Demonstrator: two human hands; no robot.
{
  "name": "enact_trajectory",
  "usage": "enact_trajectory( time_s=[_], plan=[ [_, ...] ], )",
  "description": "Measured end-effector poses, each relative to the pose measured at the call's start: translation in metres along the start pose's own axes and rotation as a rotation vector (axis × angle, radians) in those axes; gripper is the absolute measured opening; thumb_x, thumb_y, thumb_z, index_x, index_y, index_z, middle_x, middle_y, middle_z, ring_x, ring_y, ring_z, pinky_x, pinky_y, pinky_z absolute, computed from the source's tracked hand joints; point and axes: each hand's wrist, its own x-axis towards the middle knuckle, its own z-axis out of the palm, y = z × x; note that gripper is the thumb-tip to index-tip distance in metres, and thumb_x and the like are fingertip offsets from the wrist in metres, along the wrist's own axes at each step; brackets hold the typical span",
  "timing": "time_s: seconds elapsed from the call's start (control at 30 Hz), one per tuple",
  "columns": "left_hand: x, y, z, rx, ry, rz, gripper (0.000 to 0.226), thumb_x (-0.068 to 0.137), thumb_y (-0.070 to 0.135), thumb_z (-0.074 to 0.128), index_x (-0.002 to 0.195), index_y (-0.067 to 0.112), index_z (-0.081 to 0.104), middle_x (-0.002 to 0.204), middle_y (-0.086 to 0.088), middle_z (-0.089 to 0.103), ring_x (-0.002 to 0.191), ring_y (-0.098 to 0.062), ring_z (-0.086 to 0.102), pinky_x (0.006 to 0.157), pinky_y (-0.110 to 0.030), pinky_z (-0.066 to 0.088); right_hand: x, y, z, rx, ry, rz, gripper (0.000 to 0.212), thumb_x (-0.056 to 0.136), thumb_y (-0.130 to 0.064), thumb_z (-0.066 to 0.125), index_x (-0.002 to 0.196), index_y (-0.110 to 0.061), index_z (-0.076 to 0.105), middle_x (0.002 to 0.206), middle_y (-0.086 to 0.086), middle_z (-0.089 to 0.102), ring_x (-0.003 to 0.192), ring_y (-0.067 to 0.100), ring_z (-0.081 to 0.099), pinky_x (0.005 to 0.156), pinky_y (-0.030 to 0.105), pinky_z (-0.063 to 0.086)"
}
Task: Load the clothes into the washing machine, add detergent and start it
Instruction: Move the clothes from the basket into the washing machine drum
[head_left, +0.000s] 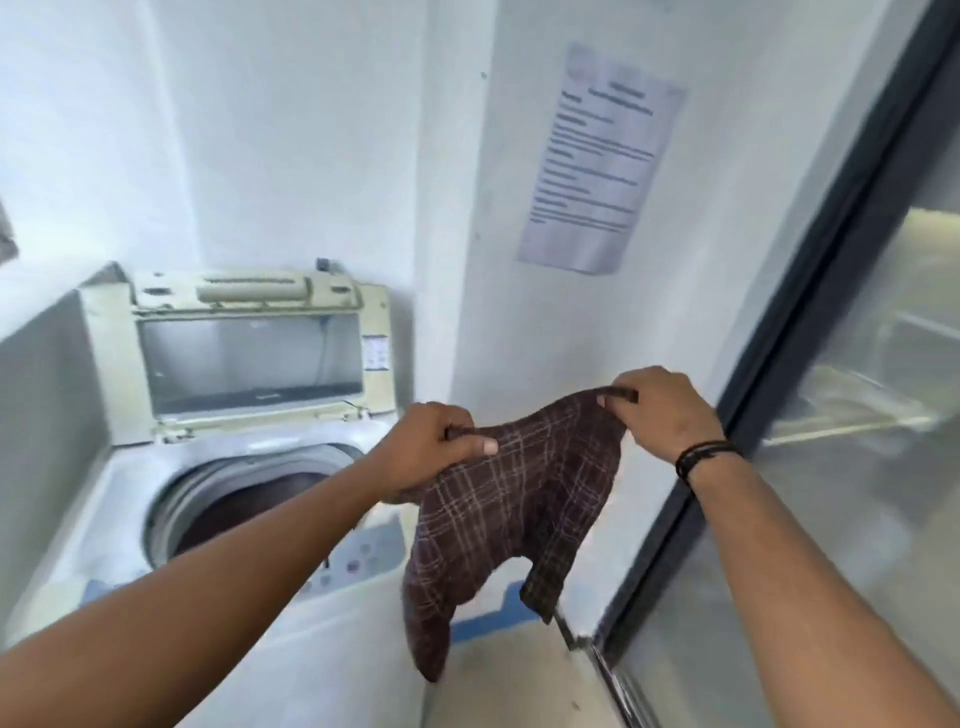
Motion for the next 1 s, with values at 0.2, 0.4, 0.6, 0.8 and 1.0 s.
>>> enact_trajectory(
  time_s=[0.2, 0.4, 0.6, 0.8, 1.0],
  plan=[
    [-0.022, -0.090, -0.109, 0.150, -0.027, -0.218, 0.037, 0.078, 0.043, 0.083, 0.063, 0.017, 0.061, 0.060, 0.008, 0.063, 0.057, -0.014, 0.064, 0.061, -0.035, 0.049, 0.090, -0.113, 0.025, 0.281, 0.164, -0.149, 0.029, 0.095, -0.027, 0.050, 0.073, -0.018, 0.066, 0.064, 0.004, 0.067, 0.054, 0.024, 0.067, 0.059, 0.042, 0.060],
    [-0.044, -0.143, -0.190, 0.286, 0.194, -0.445, 0.032, 0.089, 0.035, 0.074, 0.061, 0.026, 0.062, 0.054, 0.011, 0.064, 0.054, -0.009, 0.064, 0.057, -0.027, 0.048, 0.153, -0.191, 0.037, 0.569, 0.270, -0.203, 0.028, 0.097, -0.014, 0.044, 0.084, -0.010, 0.068, 0.067, 0.008, 0.069, 0.043, 0.017, 0.064, 0.043, 0.024, 0.049],
    [-0.027, -0.132, -0.271, 0.227, 0.670, -0.540, 0.036, 0.098, 0.021, 0.062, 0.065, 0.006, 0.065, 0.054, -0.006, 0.068, 0.044, -0.022, 0.066, 0.049, -0.027, 0.054, 0.221, -0.234, 0.036, 0.661, 0.286, -0.279, 0.027, 0.096, -0.014, 0.043, 0.085, -0.010, 0.068, 0.068, 0.006, 0.072, 0.047, 0.019, 0.069, 0.055, 0.033, 0.057],
    [0.012, -0.073, -0.345, -0.155, 1.119, -0.394, 0.026, 0.095, 0.007, 0.052, 0.079, 0.011, 0.072, 0.075, -0.021, 0.073, 0.053, -0.025, 0.067, 0.041, -0.018, 0.043, 0.285, -0.270, 0.026, 0.823, 0.276, -0.338, 0.026, 0.095, -0.009, 0.043, 0.085, 0.004, 0.063, 0.071, 0.016, 0.072, 0.058, 0.026, 0.072, 0.057, 0.042, 0.062],
    [0.027, -0.046, -0.351, -0.155, 1.204, -0.295, 0.029, 0.099, 0.007, 0.050, 0.086, 0.019, 0.073, 0.079, -0.004, 0.074, 0.060, -0.013, 0.073, 0.047, -0.021, 0.051, 0.313, -0.286, 0.059, 0.917, 0.152, -0.385, 0.021, 0.094, -0.012, 0.050, 0.086, -0.009, 0.069, 0.068, 0.006, 0.073, 0.060, 0.020, 0.073, 0.057, 0.034, 0.061]
  ],
)
